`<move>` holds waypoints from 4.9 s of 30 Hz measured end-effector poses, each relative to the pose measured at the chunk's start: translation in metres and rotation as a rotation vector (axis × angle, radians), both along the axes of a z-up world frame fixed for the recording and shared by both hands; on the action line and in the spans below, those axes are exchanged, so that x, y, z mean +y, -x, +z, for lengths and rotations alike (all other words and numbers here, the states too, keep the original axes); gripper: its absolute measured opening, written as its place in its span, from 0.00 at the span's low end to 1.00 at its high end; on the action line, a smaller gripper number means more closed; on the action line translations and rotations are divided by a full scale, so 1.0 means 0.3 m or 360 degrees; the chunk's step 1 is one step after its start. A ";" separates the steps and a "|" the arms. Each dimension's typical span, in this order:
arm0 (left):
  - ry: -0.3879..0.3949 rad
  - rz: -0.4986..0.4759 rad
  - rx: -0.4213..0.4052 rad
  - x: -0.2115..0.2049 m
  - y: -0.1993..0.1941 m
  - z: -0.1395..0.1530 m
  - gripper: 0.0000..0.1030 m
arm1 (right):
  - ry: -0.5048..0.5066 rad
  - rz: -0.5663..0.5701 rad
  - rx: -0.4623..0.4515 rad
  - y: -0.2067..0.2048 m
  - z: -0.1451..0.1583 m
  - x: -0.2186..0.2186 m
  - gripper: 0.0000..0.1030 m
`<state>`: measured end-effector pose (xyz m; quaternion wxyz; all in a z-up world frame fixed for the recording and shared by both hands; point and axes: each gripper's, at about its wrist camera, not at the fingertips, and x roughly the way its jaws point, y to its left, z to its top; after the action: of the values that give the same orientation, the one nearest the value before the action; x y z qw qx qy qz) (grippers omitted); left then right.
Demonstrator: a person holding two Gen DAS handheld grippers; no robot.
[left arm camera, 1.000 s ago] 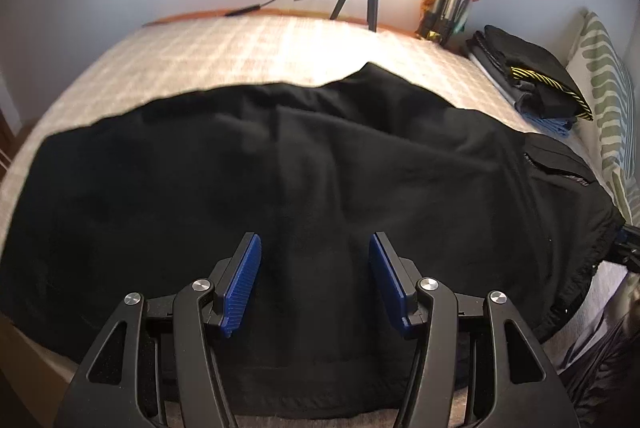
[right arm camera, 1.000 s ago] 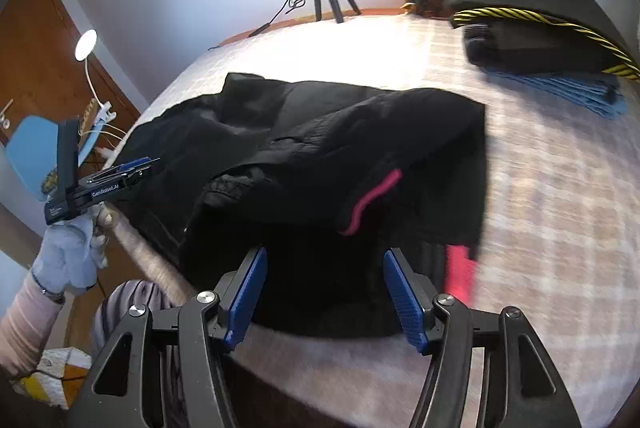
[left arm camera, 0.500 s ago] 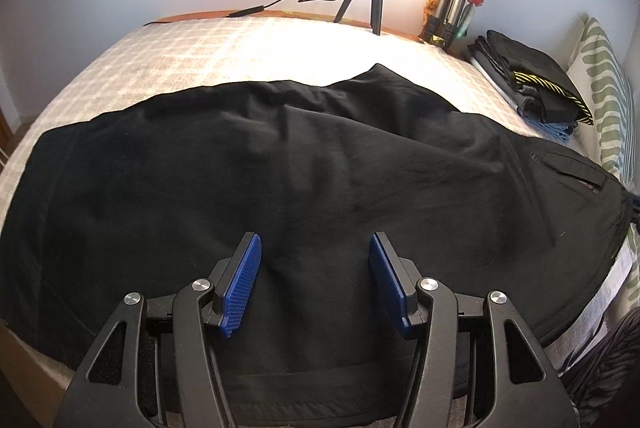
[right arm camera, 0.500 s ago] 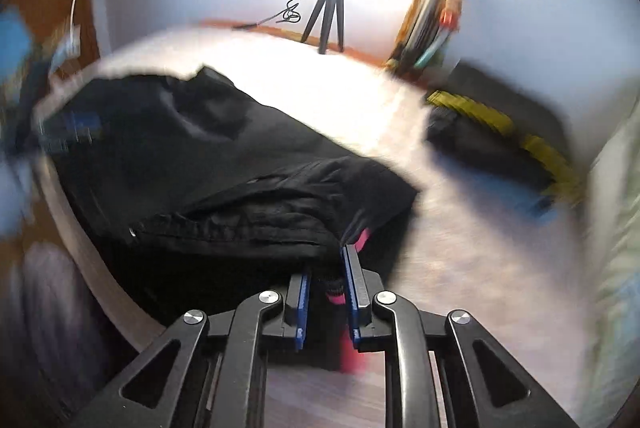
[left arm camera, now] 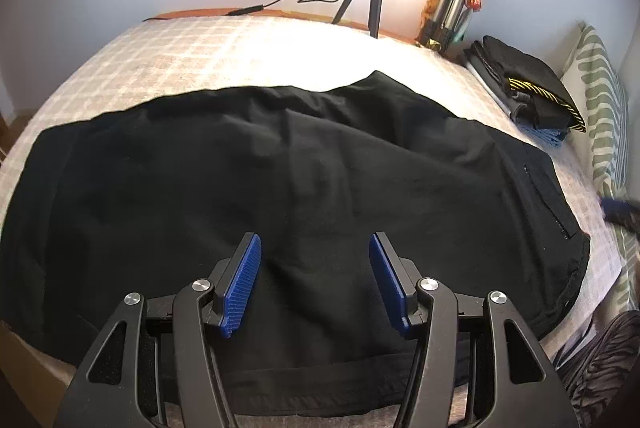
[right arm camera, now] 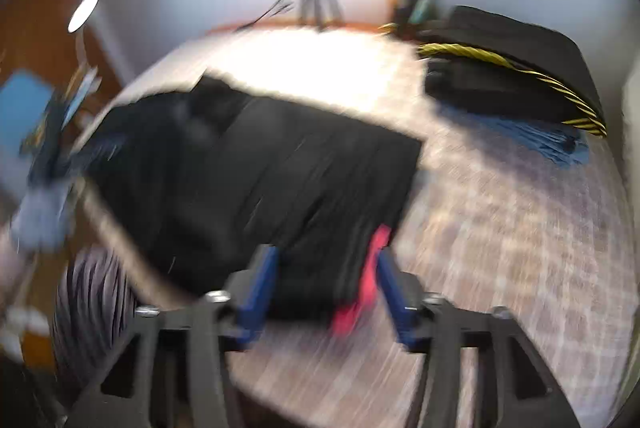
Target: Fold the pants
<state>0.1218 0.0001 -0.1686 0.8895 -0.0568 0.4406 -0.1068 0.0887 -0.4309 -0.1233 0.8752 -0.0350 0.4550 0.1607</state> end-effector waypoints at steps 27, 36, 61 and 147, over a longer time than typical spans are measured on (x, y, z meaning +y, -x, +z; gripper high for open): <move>-0.0008 0.0266 -0.0002 0.093 0.039 0.010 0.54 | 0.0035 -0.0083 -0.0092 -0.329 -0.065 0.017 0.08; 0.0105 0.0577 0.0012 0.450 0.188 0.086 0.61 | 0.0245 -0.0146 -0.0017 -0.327 -0.094 0.047 0.44; 0.0869 0.1050 0.0183 0.970 0.274 -0.099 0.57 | -0.0422 0.0049 -0.0171 0.061 0.242 0.312 0.59; 0.0490 -0.0320 -0.0170 -0.059 0.082 0.235 0.06 | -0.0332 0.0458 0.0216 -0.460 0.100 0.911 0.01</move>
<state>0.0971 -0.0178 -0.0982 0.8773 -0.1422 0.3745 -0.2643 0.2266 -0.1575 -0.0932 0.8094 0.0023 0.4841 0.3324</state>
